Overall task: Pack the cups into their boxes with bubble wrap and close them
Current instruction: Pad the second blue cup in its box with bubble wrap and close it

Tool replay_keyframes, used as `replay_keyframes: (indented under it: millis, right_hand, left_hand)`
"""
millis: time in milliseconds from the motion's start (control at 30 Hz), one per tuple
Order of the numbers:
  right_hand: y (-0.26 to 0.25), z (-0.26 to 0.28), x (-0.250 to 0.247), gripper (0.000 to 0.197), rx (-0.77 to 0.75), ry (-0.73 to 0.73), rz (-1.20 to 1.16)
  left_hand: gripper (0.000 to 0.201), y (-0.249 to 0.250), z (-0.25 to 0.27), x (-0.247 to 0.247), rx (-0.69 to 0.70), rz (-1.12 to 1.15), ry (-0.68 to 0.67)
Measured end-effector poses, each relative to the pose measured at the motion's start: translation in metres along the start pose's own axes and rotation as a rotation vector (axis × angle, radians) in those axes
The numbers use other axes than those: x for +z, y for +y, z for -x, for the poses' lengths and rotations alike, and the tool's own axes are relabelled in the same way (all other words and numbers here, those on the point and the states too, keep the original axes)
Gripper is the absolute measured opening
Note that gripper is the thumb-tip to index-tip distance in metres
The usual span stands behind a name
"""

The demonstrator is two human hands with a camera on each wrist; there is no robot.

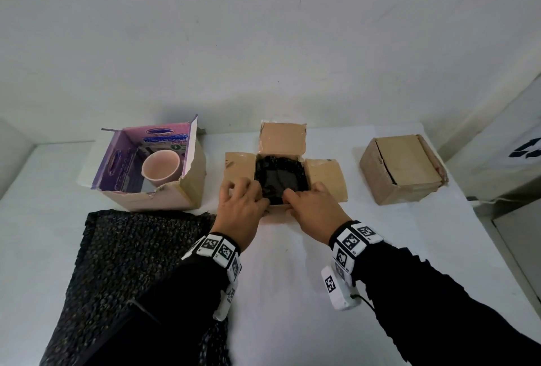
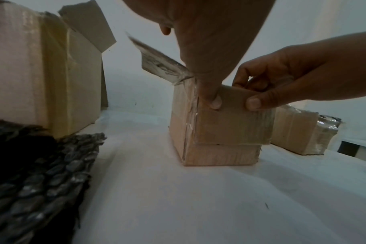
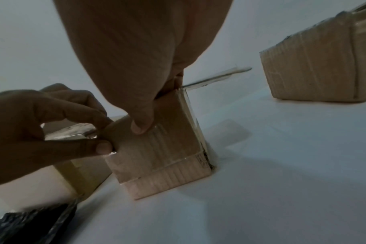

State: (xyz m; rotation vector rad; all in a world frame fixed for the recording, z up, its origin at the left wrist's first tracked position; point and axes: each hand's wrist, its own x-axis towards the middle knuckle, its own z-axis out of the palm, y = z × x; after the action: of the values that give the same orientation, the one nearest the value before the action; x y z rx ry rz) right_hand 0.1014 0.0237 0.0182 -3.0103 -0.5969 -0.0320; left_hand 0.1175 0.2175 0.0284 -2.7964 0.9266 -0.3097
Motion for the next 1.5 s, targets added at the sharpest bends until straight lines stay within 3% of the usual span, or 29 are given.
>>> replay_keyframes:
  millis: [200,300,400,533,667,767,1033,1167,1333,1500]
  right_hand:
    - [-0.006,0.002,0.003,0.026,0.008,0.078,0.061]
    - [-0.006,0.0,0.001,0.02,-0.002,0.07,0.048]
    - [-0.003,-0.005,-0.017,0.022,0.044,0.078,-0.195]
    - [0.008,-0.03,-0.034,0.014,0.029,0.27,-0.318]
    - [0.014,-0.066,-0.02,0.036,-0.125,0.057,-0.187]
    - [0.015,-0.08,-0.01,0.044,-0.134,-0.093,-0.078]
    - [0.019,-0.09,-0.005,0.044,-0.13,-0.19,-0.017]
    - [0.013,-0.095,0.0,0.039,-0.116,-0.216,-0.01]
    - [0.009,-0.099,0.009,0.032,-0.104,-0.251,0.004]
    - [0.014,-0.108,0.0,0.028,-0.065,-0.357,-0.156]
  left_hand:
    - [0.025,-0.001,0.0,-0.004,0.034,-0.038,0.01]
    - [0.025,-0.002,0.0,-0.003,0.024,-0.031,-0.011]
    - [0.021,-0.005,-0.001,-0.001,0.01,-0.008,-0.001]
    - [0.017,-0.011,-0.003,0.002,0.063,0.021,0.032]
    - [0.014,-0.013,-0.003,0.01,0.078,0.054,0.071]
    - [0.017,-0.015,-0.001,0.012,0.06,0.063,0.048]
    - [0.02,-0.009,-0.002,0.009,-0.013,0.011,0.017]
    - [0.032,-0.01,-0.002,0.012,-0.036,-0.006,-0.023]
    - [0.014,-0.009,-0.002,0.011,-0.029,-0.044,-0.041]
    - [0.019,-0.009,-0.002,0.007,-0.093,-0.072,-0.033]
